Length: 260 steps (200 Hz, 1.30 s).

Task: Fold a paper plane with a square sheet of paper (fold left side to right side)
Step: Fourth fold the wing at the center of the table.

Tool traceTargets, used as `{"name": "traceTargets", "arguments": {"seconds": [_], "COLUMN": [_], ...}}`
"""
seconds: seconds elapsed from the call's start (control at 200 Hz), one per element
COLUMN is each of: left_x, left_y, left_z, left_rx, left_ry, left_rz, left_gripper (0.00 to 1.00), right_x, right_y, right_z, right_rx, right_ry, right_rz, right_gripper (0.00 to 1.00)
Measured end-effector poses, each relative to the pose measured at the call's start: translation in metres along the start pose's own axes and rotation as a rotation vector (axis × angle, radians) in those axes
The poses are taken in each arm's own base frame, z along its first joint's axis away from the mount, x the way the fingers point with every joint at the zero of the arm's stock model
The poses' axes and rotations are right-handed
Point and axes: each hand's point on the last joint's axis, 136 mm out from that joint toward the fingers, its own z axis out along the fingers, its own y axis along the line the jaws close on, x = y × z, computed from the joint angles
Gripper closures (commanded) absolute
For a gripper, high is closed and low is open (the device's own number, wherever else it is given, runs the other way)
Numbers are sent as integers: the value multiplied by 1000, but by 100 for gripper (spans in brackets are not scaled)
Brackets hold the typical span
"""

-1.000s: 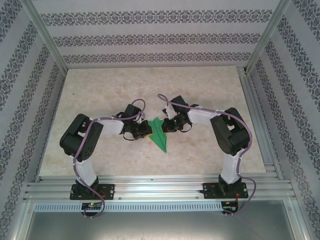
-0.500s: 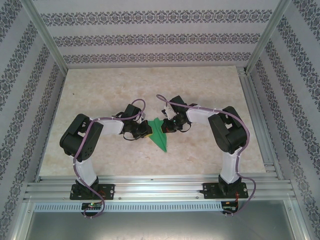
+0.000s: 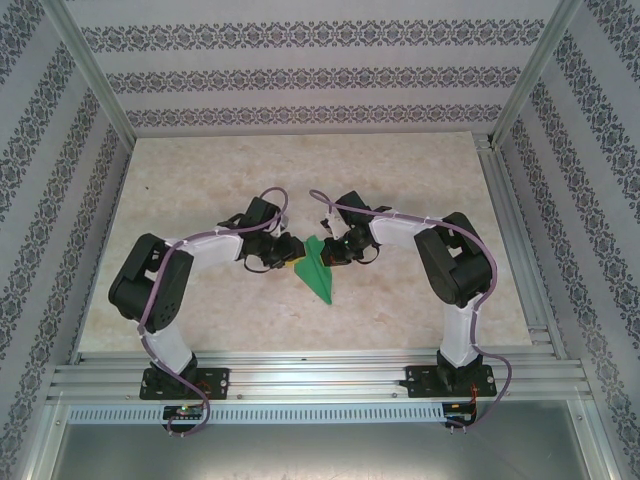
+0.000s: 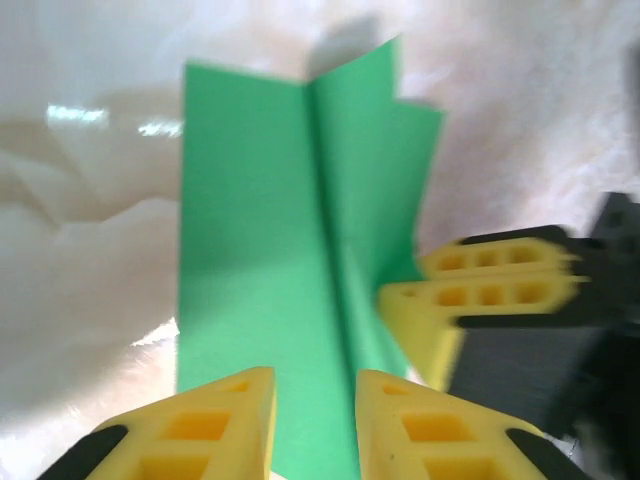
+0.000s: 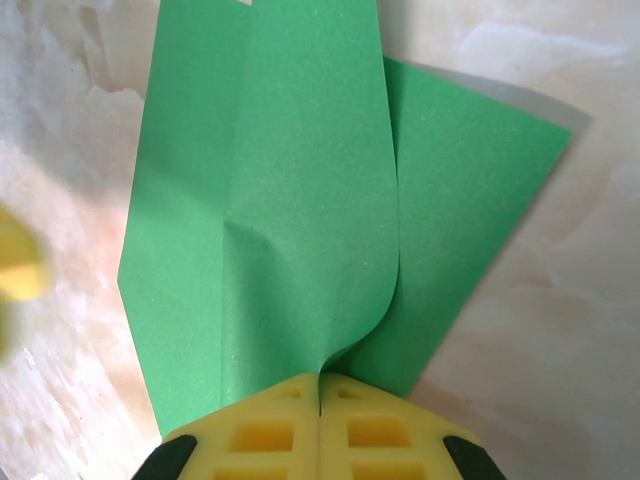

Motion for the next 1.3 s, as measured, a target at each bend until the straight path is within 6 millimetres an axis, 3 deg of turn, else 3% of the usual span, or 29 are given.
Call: {"name": "traceTargets", "arguments": {"seconds": [0.12,0.21,0.559,0.819,1.299], "left_x": [-17,-18,-6,-5,-3], "left_y": [-32,-42,-15,-21,-10], "left_z": [-22,-24,36,46,55], "left_rx": [56,85,65,90,33], "left_ry": [-58,-56,60,64,59], "left_rz": [53,65,-40,-42,-37], "left_gripper": [80,83,89,88,88], "right_x": [0,0,0,0,0], "right_y": [0,0,0,0,-1], "right_z": [0,0,0,0,0], "right_rx": [1,1,5,5,13], "right_ry": [0,0,1,1,6], "right_rz": [0,0,-2,-2,1], "right_gripper": [100,100,100,100,99]}}
